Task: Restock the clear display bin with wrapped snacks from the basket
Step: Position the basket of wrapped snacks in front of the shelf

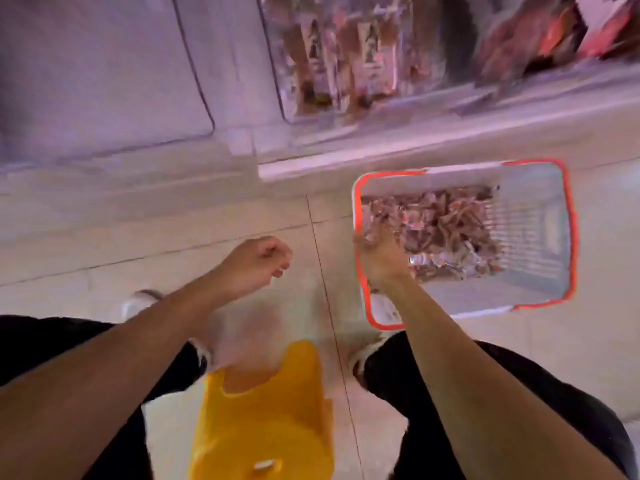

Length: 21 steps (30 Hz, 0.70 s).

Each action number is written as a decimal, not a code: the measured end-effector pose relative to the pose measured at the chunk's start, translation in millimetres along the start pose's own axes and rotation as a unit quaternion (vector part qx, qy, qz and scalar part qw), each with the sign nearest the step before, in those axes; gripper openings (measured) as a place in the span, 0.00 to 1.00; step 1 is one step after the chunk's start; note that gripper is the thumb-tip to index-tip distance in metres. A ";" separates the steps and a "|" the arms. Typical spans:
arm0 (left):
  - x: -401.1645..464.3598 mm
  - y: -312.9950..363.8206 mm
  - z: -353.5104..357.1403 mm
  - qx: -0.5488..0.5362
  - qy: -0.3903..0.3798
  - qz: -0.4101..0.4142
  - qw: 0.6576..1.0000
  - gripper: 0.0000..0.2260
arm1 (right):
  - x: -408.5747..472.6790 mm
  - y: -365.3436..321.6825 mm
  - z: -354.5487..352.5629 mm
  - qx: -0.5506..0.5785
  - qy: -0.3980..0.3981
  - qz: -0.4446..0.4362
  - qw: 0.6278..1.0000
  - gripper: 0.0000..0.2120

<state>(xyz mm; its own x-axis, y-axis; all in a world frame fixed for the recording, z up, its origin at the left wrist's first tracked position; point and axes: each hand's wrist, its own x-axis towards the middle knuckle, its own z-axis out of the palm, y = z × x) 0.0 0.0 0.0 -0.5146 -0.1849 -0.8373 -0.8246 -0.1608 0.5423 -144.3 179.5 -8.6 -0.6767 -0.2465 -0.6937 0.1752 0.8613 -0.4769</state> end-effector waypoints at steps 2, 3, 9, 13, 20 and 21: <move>52.8 -27.8 18.3 -0.002 0.003 0.016 1.000 0.05 | 38.8 28.6 35.7 -0.014 0.060 -0.054 0.997 0.11; 78.3 -40.4 23.6 -0.010 0.002 0.020 1.000 0.05 | 53.6 35.4 50.9 -0.011 0.085 -0.062 0.994 0.17; 133.5 -73.1 12.6 -0.003 0.023 0.035 0.999 0.06 | 71.6 22.3 106.8 -0.100 0.098 -0.072 0.988 0.24; 105.2 -66.6 -36.8 0.000 0.117 0.044 0.992 0.09 | 45.1 -17.9 145.0 -0.094 -0.029 -0.132 0.986 0.15; 14.4 -158.9 -77.7 -0.019 0.268 -0.012 0.963 0.18 | -16.7 -41.5 186.3 -0.047 -0.210 -0.301 0.929 0.09; 12.0 -172.1 -77.0 0.011 0.285 -0.015 0.959 0.19 | -12.6 -45.6 170.8 -0.109 -0.155 -0.331 0.925 0.08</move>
<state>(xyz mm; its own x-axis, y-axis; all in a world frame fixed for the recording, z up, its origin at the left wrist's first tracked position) 153.8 -49.2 -98.0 -0.2847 -0.6804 -0.6752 -0.8446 -0.1551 0.5125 -21.6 67.4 -70.3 -0.3413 -0.8377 -0.4263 -0.3744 0.5371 -0.7559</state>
